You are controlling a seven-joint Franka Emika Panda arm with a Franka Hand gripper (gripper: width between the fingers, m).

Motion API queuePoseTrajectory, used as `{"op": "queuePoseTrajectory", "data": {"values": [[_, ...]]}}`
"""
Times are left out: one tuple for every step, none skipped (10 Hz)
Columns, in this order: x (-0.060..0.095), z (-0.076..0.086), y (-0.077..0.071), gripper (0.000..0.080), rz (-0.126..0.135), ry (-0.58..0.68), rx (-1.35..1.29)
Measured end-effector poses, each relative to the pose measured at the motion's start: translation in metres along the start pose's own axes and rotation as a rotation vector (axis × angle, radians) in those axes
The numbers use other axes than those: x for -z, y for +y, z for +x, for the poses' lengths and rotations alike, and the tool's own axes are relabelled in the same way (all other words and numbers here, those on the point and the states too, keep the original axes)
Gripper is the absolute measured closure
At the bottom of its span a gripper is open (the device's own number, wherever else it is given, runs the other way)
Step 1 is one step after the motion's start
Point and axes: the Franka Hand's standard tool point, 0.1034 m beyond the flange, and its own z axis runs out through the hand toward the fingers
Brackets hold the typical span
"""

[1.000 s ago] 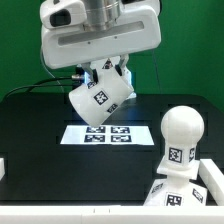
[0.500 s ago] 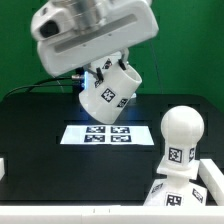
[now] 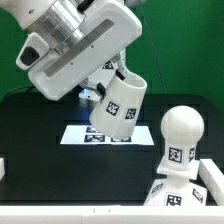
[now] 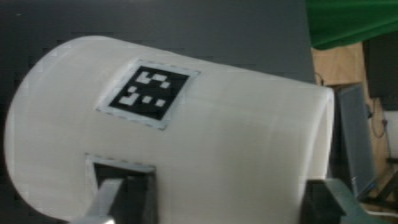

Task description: Assemble lamp

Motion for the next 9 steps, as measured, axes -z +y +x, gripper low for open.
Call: {"op": "queuePoseTrajectory", "data": {"values": [[-0.011, 0.009, 0.012, 0.0456, -0.046, 0.025, -0.018], [-0.020, 0.012, 0.020, 0.0456, -0.071, 0.027, -0.024], [-0.027, 0.015, 0.026, 0.0456, -0.089, 0.028, -0.036], [-0.030, 0.015, 0.027, 0.0456, -0.092, 0.025, -0.053], [-0.031, 0.015, 0.027, 0.0456, -0.097, 0.022, -0.067], [-0.030, 0.015, 0.027, 0.0456, -0.098, 0.022, -0.081], [-0.030, 0.015, 0.027, 0.0456, -0.098, 0.023, -0.082], [-0.030, 0.015, 0.028, 0.0456, -0.098, 0.023, -0.083], [-0.029, 0.015, 0.028, 0.0456, -0.097, 0.024, -0.083]]}}
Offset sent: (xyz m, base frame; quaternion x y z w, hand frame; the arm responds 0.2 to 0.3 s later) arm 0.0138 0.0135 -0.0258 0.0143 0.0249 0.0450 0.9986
